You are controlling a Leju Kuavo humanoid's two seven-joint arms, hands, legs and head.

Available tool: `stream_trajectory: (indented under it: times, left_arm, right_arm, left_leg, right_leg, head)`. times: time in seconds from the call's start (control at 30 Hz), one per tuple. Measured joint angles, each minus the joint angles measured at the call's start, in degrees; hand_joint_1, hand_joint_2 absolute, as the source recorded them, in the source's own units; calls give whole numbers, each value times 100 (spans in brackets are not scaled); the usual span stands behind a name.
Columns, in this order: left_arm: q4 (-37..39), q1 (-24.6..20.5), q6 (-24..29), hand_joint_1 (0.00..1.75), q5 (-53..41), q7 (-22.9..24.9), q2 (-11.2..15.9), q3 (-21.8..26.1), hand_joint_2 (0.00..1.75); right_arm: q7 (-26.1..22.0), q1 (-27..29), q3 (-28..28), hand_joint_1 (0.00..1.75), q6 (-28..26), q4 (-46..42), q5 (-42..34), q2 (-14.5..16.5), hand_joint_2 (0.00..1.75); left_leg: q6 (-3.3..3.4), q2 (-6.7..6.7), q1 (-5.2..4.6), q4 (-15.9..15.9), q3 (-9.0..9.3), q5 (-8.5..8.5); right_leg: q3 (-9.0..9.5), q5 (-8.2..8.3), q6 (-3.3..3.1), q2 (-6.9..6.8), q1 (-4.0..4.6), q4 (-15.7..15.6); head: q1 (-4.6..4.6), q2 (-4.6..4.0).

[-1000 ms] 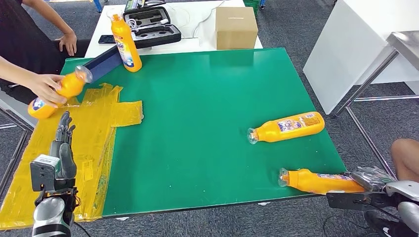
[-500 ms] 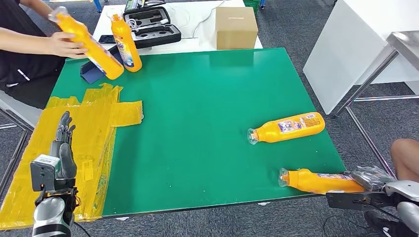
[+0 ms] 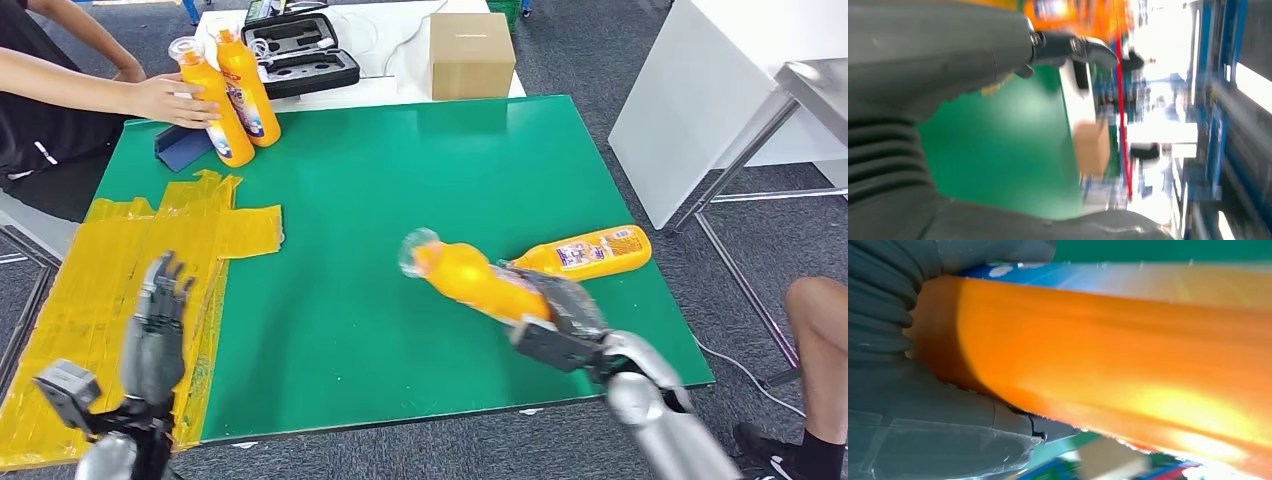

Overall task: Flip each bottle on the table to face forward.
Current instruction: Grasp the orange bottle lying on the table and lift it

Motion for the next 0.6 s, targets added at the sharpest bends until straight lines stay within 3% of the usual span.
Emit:
stream_trajectory:
  times: [0.17,0.6]
  left_arm:
    - [-184,172,75,0,105,9,-60,-244,175]
    - [-205,146,-90,0,207,91,-103,-468,175]
  right_arm:
    - [-5,-106,112,175,-102,-60,-109,534,175]
    - [-30,-456,220,175,-18,220,-147,1137,175]
  left_leg:
    - [0,-27,-4,0,-6,0]
    - [1,-24,-8,0,-6,0]
  right_leg:
    - [6,-6,-2,-22,-5,-1]
    - [4,-3,-1,-21,-9,0]
  head:
    - [2,0]
    - [3,0]
